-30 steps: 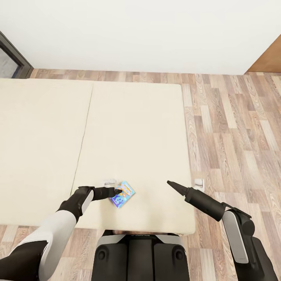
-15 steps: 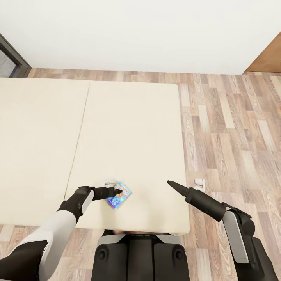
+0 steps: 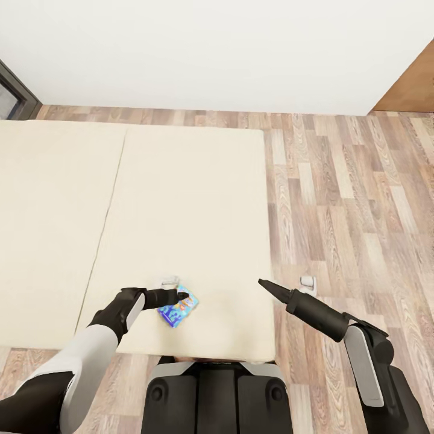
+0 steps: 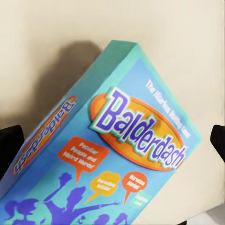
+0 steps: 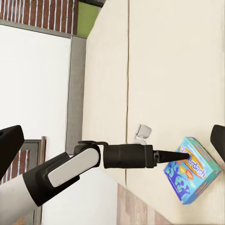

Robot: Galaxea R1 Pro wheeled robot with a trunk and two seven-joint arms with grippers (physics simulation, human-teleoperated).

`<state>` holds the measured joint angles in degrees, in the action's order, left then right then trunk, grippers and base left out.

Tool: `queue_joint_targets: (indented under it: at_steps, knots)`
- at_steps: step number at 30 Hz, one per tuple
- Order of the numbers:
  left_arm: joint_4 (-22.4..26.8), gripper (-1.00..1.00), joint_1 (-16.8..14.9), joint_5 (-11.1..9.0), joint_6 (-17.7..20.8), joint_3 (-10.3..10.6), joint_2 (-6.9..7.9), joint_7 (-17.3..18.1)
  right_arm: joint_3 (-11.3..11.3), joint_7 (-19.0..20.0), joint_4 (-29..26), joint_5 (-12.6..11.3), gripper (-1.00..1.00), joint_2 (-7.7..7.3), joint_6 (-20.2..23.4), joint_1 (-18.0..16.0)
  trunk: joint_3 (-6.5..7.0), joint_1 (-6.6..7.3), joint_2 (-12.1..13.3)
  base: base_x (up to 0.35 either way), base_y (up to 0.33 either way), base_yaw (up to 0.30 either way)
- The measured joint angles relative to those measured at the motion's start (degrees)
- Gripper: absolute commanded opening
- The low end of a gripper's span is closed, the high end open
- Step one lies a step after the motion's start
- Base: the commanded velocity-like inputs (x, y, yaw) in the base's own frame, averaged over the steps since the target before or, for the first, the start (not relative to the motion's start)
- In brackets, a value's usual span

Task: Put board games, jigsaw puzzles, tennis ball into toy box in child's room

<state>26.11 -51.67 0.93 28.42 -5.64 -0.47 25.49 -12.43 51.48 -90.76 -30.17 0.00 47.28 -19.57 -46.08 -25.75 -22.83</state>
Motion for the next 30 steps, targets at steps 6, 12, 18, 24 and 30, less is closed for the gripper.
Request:
queue_joint_targets:
  at_steps: [6, 12, 18, 24, 30]
  knots:
    - [0.0, 1.0, 0.0, -0.02, -0.06, 0.01, -0.03, 0.01, 0.0, -0.01, 0.01, 0.01, 1.0, 0.0, 0.0, 0.0, 0.0, 0.0, 0.0, 0.0, -0.197, 0.0]
    - [0.0, 1.0, 0.0, -0.04, -0.06, 0.07, -0.16, 0.01, 0.0, 0.0, 0.05, 0.03, 1.0, 0.0, 0.0, 0.0, 0.0, 0.0, 0.0, -0.003, -0.188, 0.0]
    - [0.0, 1.0, 0.0, -0.04, -0.03, 0.07, -0.17, 0.1, 0.0, 0.0, 0.05, 0.03, 1.0, 0.0, 0.0, 0.0, 0.0, 0.0, 0.0, -0.029, -0.167, 0.0]
    - [0.01, 1.0, 0.0, 0.12, 0.22, 0.04, -0.01, 0.1, 0.0, 0.01, 0.06, 0.03, 1.0, 0.0, 0.0, 0.0, 0.0, 0.0, 0.0, -0.005, -0.027, 0.0]
    - [0.15, 1.0, -0.04, 0.16, 1.2, -0.06, 0.4, 0.05, 0.0, 0.01, 0.06, 0.04, 1.0, 0.0, -0.01, 0.0, 0.0, 0.0, 0.0, -0.001, -0.003, 0.0]
